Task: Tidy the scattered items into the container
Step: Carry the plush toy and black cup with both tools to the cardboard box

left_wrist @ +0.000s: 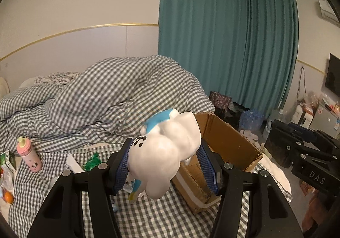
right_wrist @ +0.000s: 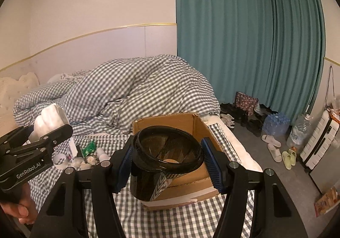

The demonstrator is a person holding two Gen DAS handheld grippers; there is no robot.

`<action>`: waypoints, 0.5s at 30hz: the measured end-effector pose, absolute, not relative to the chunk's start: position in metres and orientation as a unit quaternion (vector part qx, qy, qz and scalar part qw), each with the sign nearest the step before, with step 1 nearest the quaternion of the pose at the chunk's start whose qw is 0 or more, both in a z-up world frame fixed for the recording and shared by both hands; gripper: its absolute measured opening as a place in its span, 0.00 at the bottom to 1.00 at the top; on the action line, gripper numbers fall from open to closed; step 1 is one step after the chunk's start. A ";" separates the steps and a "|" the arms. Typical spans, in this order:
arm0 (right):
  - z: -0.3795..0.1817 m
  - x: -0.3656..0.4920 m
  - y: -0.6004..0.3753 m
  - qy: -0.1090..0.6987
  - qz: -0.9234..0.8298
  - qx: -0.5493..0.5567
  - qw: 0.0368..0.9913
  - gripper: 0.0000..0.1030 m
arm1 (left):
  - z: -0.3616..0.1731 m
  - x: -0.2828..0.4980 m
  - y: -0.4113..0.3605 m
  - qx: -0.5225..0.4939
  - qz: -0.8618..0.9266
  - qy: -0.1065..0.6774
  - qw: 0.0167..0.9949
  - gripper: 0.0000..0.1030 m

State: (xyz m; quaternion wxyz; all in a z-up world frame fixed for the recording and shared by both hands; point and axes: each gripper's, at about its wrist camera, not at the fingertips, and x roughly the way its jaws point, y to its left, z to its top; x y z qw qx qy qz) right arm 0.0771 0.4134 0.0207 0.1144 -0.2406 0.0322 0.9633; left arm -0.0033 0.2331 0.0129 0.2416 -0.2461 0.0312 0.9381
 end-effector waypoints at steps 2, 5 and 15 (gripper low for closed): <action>0.017 0.072 0.421 0.033 0.962 -0.245 0.118 0.59 | 0.008 -0.011 0.243 -0.251 0.936 0.033 0.246 0.59; 0.012 0.065 0.429 0.035 0.960 -0.251 0.122 0.59 | 0.001 -0.022 0.256 -0.259 0.932 0.040 0.252 0.59; -0.015 0.029 0.466 0.054 0.950 -0.276 0.132 0.59 | -0.030 -0.057 0.295 -0.290 0.917 0.061 0.267 0.59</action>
